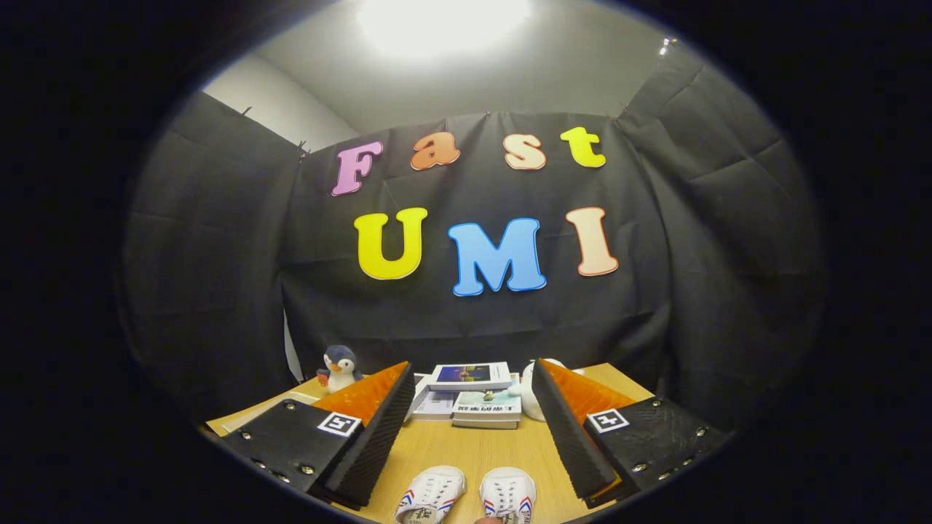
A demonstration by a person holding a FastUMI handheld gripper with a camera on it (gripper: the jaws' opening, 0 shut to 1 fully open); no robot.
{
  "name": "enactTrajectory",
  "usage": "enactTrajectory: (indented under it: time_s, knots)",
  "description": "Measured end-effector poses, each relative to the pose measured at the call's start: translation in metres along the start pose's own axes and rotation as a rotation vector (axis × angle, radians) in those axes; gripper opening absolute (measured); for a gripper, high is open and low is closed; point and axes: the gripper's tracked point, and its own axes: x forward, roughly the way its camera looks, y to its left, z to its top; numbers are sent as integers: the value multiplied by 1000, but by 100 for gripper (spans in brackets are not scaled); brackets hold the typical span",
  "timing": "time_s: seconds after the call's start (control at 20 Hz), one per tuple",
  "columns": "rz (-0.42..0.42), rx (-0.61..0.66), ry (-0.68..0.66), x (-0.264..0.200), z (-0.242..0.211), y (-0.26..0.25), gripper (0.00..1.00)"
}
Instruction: Open the storage box then place both shoes into the box .Put the left shoe in first, then the right shoe, with the right side of both shoes facing outward in a uniform manner.
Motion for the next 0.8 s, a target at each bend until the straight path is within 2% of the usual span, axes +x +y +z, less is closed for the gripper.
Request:
enactTrajectory:
  time_s: [0.45, 0.8]
  knots:
    - [94, 108, 134, 6, -51, 37, 97]
    - [158, 263, 291, 7, -97, 69, 98]
